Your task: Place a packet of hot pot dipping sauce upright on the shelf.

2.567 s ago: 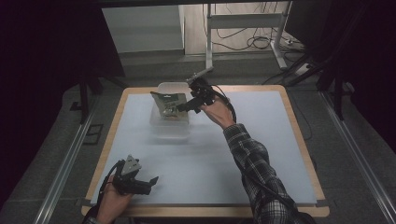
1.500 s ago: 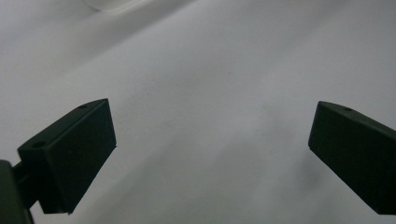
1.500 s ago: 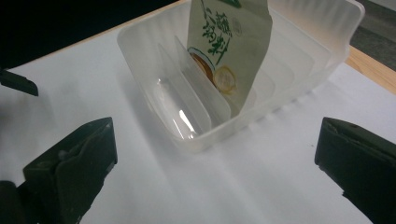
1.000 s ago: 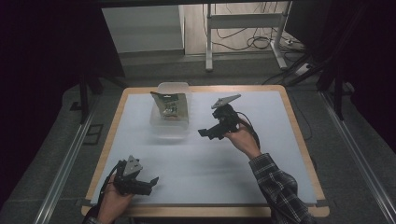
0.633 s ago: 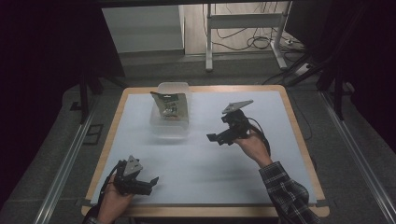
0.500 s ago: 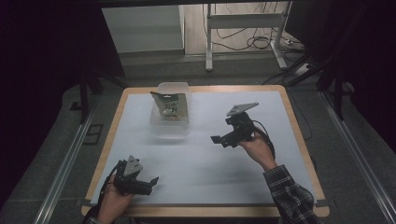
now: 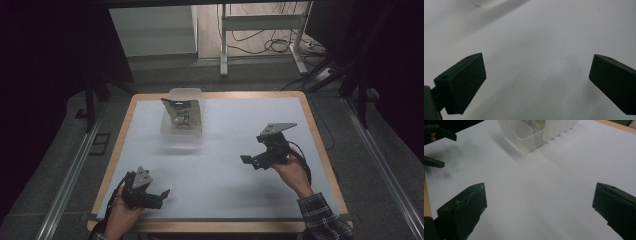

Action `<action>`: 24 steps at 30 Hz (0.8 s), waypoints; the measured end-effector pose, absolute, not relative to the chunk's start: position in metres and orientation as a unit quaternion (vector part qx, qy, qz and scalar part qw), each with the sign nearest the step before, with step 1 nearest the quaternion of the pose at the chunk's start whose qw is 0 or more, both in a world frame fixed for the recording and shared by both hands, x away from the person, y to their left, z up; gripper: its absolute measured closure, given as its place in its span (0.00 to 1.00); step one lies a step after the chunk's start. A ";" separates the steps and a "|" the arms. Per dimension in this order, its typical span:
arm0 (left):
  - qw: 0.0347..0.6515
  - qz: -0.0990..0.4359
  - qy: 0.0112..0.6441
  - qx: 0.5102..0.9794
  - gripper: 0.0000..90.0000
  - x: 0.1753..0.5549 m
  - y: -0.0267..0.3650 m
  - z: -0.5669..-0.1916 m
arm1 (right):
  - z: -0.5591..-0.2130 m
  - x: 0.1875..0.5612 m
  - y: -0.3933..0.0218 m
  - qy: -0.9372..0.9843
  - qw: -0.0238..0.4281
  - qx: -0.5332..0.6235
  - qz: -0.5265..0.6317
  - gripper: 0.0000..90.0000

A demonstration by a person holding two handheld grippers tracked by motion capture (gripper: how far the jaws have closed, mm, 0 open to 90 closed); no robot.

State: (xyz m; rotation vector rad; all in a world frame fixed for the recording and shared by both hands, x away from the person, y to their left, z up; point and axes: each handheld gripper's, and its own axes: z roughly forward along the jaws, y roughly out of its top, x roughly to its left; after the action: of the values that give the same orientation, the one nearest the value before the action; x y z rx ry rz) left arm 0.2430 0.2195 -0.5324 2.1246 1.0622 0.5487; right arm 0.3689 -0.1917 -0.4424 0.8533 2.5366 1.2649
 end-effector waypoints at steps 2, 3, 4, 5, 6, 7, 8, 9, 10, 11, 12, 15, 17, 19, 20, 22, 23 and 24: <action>0.344 0.212 0.409 0.818 0.01 0.243 0.220 -0.532 | -0.443 0.367 -0.194 0.852 0.091 0.288 0.426 0.00; 0.345 0.211 0.410 0.818 0.01 0.243 0.220 -0.532 | -0.443 0.365 -0.197 0.851 0.092 0.290 0.427 0.00; 0.345 0.212 0.410 0.818 0.01 0.243 0.220 -0.532 | -0.445 0.362 -0.202 0.848 0.095 0.294 0.430 0.00; 0.344 0.212 0.410 0.818 0.01 0.243 0.220 -0.532 | -0.445 0.362 -0.202 0.848 0.095 0.294 0.430 0.00; 0.344 0.212 0.410 0.818 0.01 0.243 0.220 -0.532 | -0.446 0.360 -0.204 0.847 0.095 0.297 0.431 0.00; 0.344 0.212 0.409 0.818 0.01 0.243 0.220 -0.532 | -0.448 0.357 -0.210 0.845 0.093 0.301 0.432 0.00; 0.344 0.212 0.409 0.818 0.01 0.243 0.220 -0.532 | -0.448 0.357 -0.210 0.845 0.093 0.301 0.432 0.00; 0.344 0.212 0.409 0.818 0.01 0.243 0.220 -0.532 | -0.451 0.353 -0.215 0.843 0.096 0.308 0.431 0.00; 0.344 0.212 0.409 0.818 0.01 0.243 0.220 -0.532 | -0.451 0.353 -0.215 0.843 0.096 0.308 0.431 0.00; 0.344 0.212 0.409 0.818 0.01 0.243 0.219 -0.532 | -0.452 0.352 -0.217 0.842 0.100 0.309 0.432 0.00; 0.344 0.212 0.409 0.818 0.01 0.243 0.219 -0.532 | -0.453 0.350 -0.219 0.841 0.102 0.311 0.431 0.00; 0.344 0.212 0.409 0.818 0.01 0.243 0.219 -0.532 | -0.456 0.345 -0.227 0.836 0.108 0.321 0.432 0.00; 0.342 0.214 0.407 0.819 0.01 0.243 0.219 -0.533 | -0.459 0.339 -0.233 0.835 0.112 0.322 0.432 0.00; 0.341 0.216 0.405 0.821 0.01 0.243 0.219 -0.533 | -0.460 0.337 -0.235 0.834 0.113 0.324 0.431 0.00; 0.340 0.216 0.403 0.821 0.01 0.243 0.219 -0.534 | -0.462 0.336 -0.237 0.833 0.112 0.326 0.432 0.00; 0.339 0.219 0.400 0.823 0.00 0.243 0.218 -0.534 | -0.466 0.330 -0.245 0.831 0.116 0.332 0.431 0.00; 0.339 0.219 0.400 0.823 0.00 0.243 0.218 -0.534 | -0.468 0.328 -0.248 0.831 0.114 0.334 0.430 0.00; 0.339 0.221 0.399 0.823 0.00 0.243 0.218 -0.534 | -0.470 0.327 -0.251 0.830 0.115 0.337 0.430 0.00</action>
State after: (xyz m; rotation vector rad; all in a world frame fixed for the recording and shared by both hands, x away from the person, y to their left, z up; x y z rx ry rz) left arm 0.2425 0.2182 -0.5339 2.1421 1.0379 0.5762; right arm 0.3269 -0.2510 -0.4699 0.9886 2.4321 1.2596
